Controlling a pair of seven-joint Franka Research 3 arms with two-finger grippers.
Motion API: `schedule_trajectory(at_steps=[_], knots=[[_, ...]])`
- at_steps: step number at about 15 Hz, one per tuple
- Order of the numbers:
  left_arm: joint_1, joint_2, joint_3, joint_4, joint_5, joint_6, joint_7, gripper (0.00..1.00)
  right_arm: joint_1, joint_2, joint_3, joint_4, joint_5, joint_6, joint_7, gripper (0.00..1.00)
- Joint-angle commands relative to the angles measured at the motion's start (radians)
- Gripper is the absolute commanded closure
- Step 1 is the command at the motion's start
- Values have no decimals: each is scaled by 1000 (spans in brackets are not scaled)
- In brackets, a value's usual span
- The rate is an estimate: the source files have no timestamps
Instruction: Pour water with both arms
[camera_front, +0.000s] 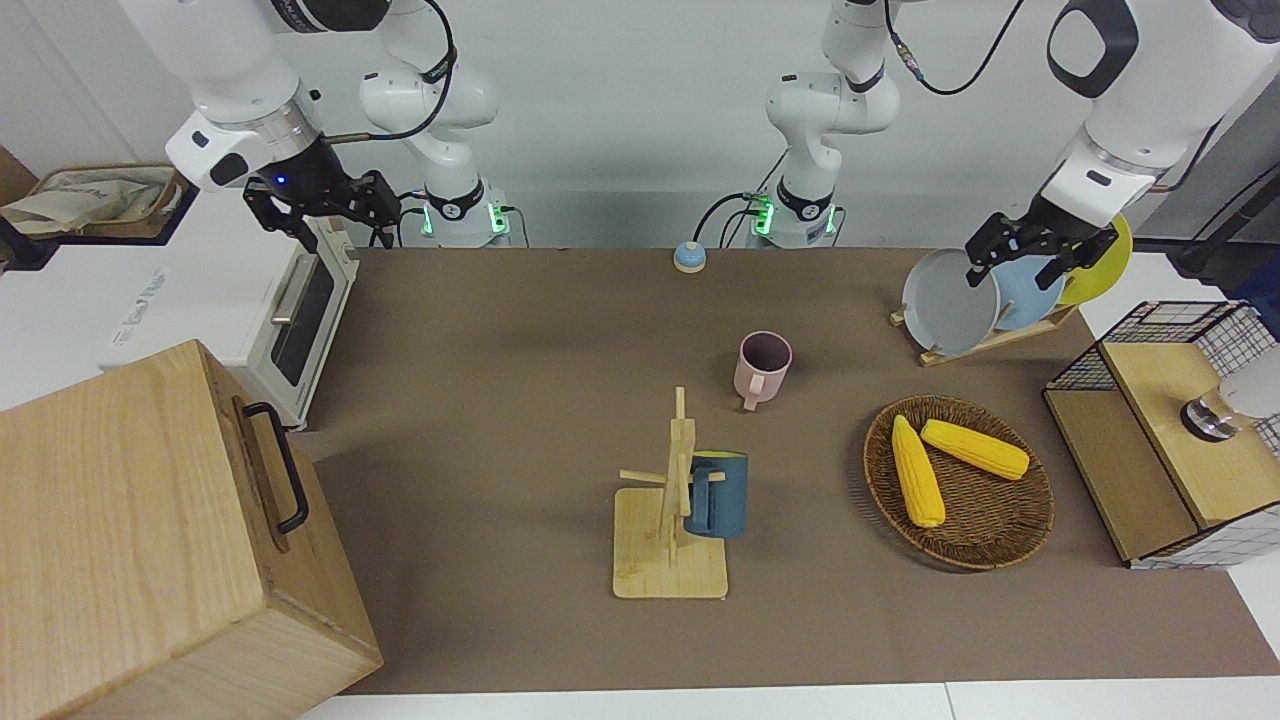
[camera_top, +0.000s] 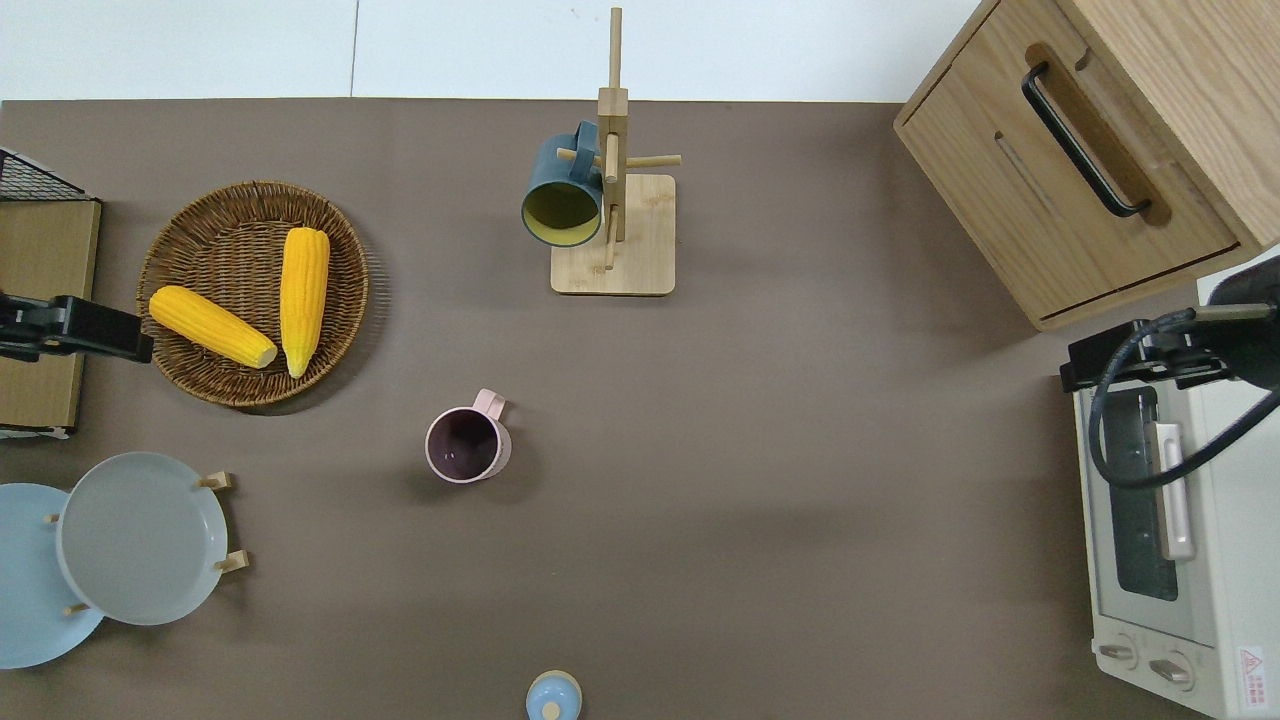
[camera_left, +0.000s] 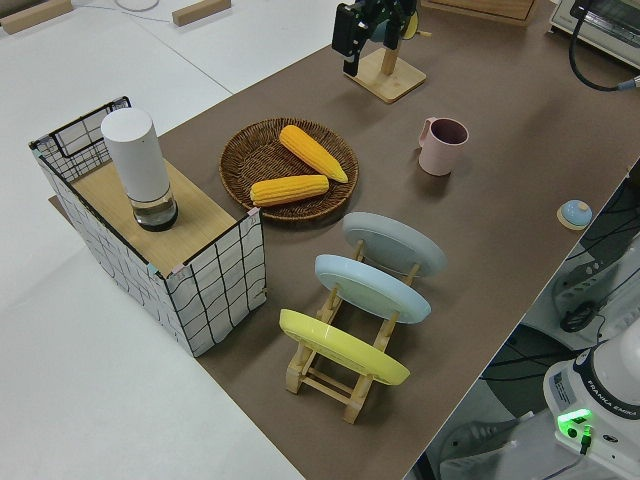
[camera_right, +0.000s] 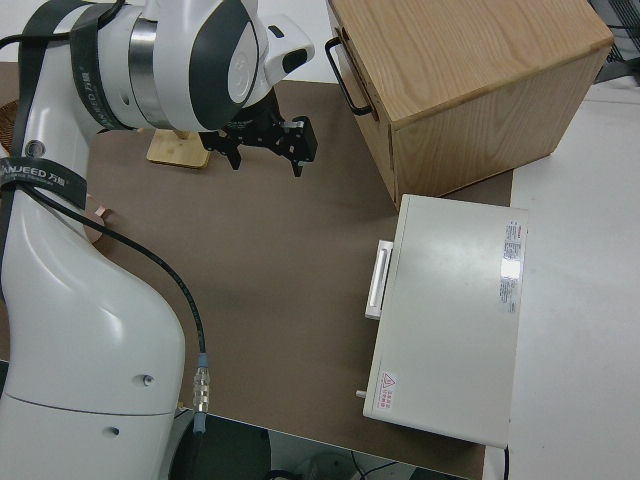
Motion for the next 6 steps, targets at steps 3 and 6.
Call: schedule_trajectory(at_steps=[3, 6], knots=[[-114, -20, 52, -7, 45, -52, -11, 7, -7, -14, 4, -12, 5, 6, -17, 15], [-125, -19, 49, -7, 56, -56, -11, 7, -7, -14, 4, -12, 5, 6, -17, 15]])
